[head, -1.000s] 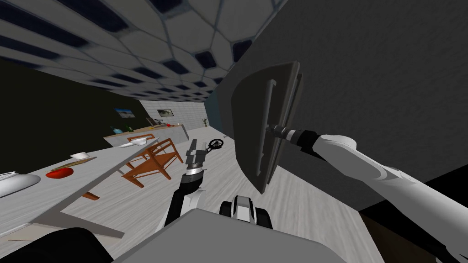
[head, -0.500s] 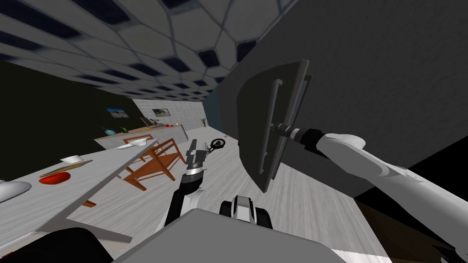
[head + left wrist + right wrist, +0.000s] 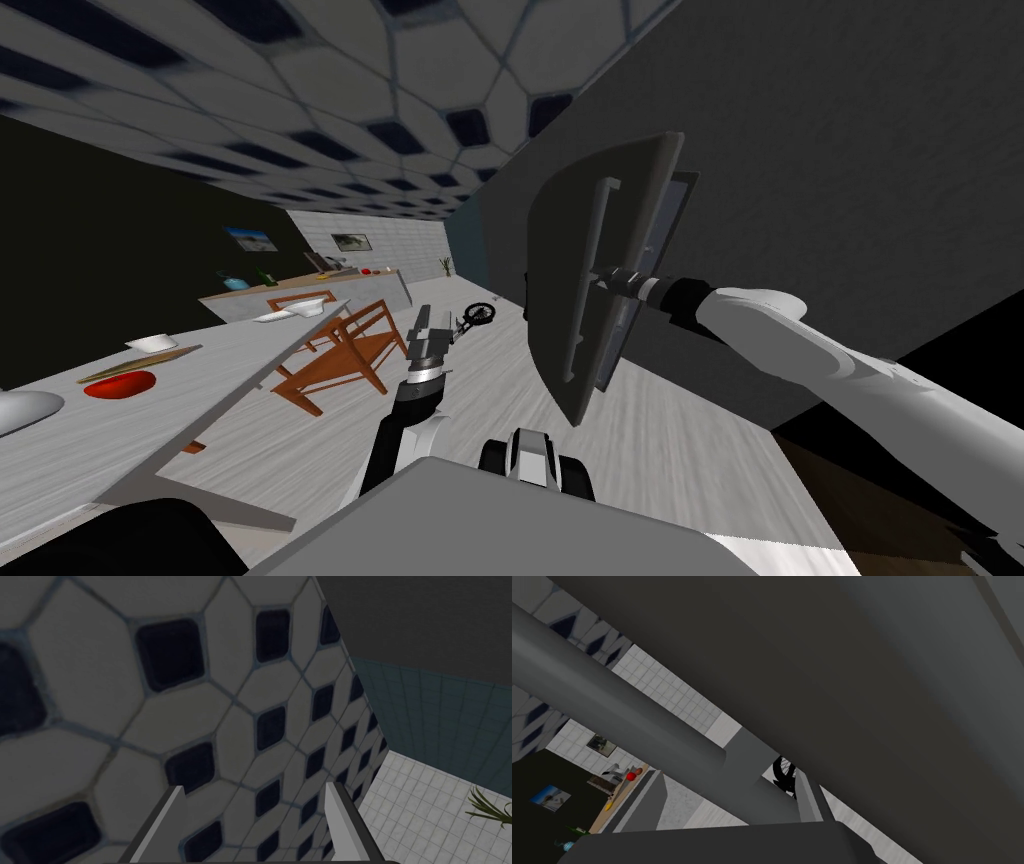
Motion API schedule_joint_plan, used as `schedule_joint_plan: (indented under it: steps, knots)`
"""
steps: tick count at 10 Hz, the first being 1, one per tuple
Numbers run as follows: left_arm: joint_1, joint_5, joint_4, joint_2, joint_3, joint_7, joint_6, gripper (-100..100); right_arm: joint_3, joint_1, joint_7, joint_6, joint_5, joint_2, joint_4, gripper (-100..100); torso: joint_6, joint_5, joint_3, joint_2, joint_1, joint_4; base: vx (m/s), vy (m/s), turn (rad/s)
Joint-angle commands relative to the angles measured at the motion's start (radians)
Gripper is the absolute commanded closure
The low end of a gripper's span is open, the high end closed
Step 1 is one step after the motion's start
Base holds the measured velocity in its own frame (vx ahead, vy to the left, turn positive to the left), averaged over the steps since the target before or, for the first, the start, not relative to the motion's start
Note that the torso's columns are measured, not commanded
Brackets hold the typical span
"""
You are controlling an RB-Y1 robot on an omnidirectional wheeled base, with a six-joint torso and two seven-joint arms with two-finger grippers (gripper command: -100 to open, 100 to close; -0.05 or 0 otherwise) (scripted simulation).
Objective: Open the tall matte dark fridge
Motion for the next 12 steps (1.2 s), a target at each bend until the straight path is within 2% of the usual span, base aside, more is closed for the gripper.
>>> schedule_joint_plan:
  steps: [1, 2, 3, 4, 7, 10, 12]
  knots:
    - [0.000, 0.000, 0.000, 0.000, 0.000, 0.000, 0.000, 0, -0.011, -0.064, -0.043, -0.027, -0.055, -0.045, 0.052, -100, 0.001, -0.001, -0.002, -0.003, 0.001, -0.003, 0.024, -0.012, 0.007]
    - [0.000, 0.000, 0.000, 0.000, 0.000, 0.000, 0.000, 0, -0.013, -0.079, -0.054, -0.034, -0.069, -0.056, 0.063, -100, -0.001, 0.001, -0.001, -0.002, 0.005, -0.002, 0.019, -0.012, -0.025]
    - [0.000, 0.000, 0.000, 0.000, 0.000, 0.000, 0.000, 0, -0.018, -0.111, -0.077, -0.050, -0.097, -0.079, 0.084, -100, -0.005, 0.004, 0.000, 0.000, 0.011, 0.000, 0.016, -0.006, 0.009]
    - [0.000, 0.000, 0.000, 0.000, 0.000, 0.000, 0.000, 0, -0.018, -0.111, -0.077, -0.050, -0.097, -0.079, 0.084, -100, -0.007, 0.007, 0.001, 0.002, 0.017, 0.003, 0.010, -0.002, -0.003]
    - [0.000, 0.000, 0.000, 0.000, 0.000, 0.000, 0.000, 0, -0.025, -0.160, -0.113, -0.074, -0.141, -0.116, 0.119, -100, -0.012, 0.012, -0.001, 0.001, 0.024, 0.006, 0.006, 0.006, 0.010]
    - [0.000, 0.000, 0.000, 0.000, 0.000, 0.000, 0.000, 0, -0.027, -0.178, -0.126, -0.082, -0.156, -0.129, 0.132, -100, -0.012, 0.012, -0.002, 0.000, 0.023, 0.005, 0.010, 0.001, 0.010]
    - [0.000, 0.000, 0.000, 0.000, 0.000, 0.000, 0.000, 0, -0.033, -0.215, -0.154, -0.100, -0.189, -0.157, 0.157, -100, -0.012, 0.012, -0.003, -0.002, 0.024, 0.004, 0.008, 0.009, 0.020]
